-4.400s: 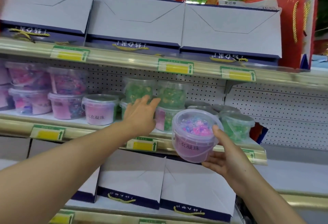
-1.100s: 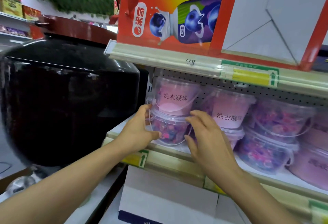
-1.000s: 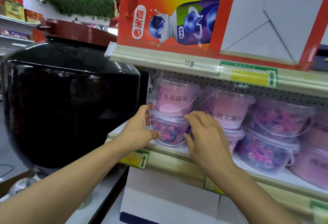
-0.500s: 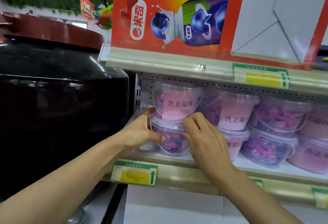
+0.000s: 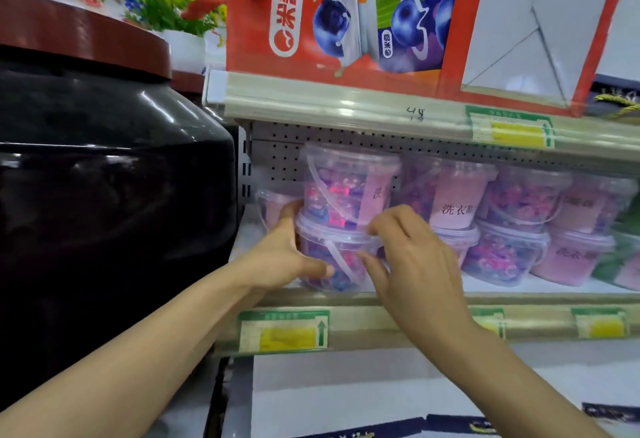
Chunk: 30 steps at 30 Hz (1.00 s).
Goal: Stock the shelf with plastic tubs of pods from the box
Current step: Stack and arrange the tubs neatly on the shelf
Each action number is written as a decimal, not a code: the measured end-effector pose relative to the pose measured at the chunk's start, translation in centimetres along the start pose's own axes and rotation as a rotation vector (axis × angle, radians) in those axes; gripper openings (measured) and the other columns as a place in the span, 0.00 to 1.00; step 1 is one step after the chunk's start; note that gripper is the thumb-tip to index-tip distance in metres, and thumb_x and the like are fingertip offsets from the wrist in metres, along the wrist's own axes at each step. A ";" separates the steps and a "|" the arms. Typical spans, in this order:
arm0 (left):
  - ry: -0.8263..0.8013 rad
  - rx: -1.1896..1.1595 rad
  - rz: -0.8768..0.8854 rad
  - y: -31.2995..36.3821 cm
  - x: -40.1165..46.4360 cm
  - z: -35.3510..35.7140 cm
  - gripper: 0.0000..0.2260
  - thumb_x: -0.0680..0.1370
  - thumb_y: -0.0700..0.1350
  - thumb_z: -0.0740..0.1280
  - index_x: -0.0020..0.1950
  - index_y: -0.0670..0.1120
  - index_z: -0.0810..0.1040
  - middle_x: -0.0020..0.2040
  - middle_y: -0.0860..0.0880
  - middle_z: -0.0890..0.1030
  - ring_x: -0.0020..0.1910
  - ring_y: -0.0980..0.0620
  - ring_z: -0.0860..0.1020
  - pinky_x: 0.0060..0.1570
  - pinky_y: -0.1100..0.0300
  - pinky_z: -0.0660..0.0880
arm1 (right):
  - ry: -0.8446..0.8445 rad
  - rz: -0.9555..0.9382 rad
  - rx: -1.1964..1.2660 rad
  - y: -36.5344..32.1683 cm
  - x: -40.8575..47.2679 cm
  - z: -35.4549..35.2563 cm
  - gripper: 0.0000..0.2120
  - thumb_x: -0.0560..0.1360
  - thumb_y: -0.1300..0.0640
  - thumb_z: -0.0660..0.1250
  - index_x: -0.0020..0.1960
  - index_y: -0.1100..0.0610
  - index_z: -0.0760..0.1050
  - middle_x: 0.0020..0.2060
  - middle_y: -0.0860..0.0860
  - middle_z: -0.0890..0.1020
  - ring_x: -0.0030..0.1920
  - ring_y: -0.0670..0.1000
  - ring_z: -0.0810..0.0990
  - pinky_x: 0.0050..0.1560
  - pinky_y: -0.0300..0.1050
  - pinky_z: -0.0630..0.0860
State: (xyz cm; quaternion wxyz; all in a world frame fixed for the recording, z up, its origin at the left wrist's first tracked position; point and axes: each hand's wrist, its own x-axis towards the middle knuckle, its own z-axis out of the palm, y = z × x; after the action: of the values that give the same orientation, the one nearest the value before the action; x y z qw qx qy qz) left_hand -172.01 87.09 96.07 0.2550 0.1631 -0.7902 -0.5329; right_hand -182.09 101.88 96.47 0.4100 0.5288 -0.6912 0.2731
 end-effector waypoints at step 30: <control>0.381 0.125 0.043 0.5 -0.3 3.6 0.44 0.58 0.46 0.82 0.63 0.57 0.56 0.58 0.55 0.76 0.57 0.52 0.76 0.59 0.55 0.73 | 0.314 -0.003 0.267 0.4 5.6 -0.4 0.11 0.68 0.61 0.69 0.50 0.62 0.79 0.45 0.55 0.81 0.46 0.57 0.74 0.48 0.38 0.65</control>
State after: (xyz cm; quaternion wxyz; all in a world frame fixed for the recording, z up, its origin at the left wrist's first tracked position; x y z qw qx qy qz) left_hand -173.78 90.17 95.37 0.4006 0.2596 -0.7626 -0.4366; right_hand -182.95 99.51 101.54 0.4394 0.5303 -0.5757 0.4408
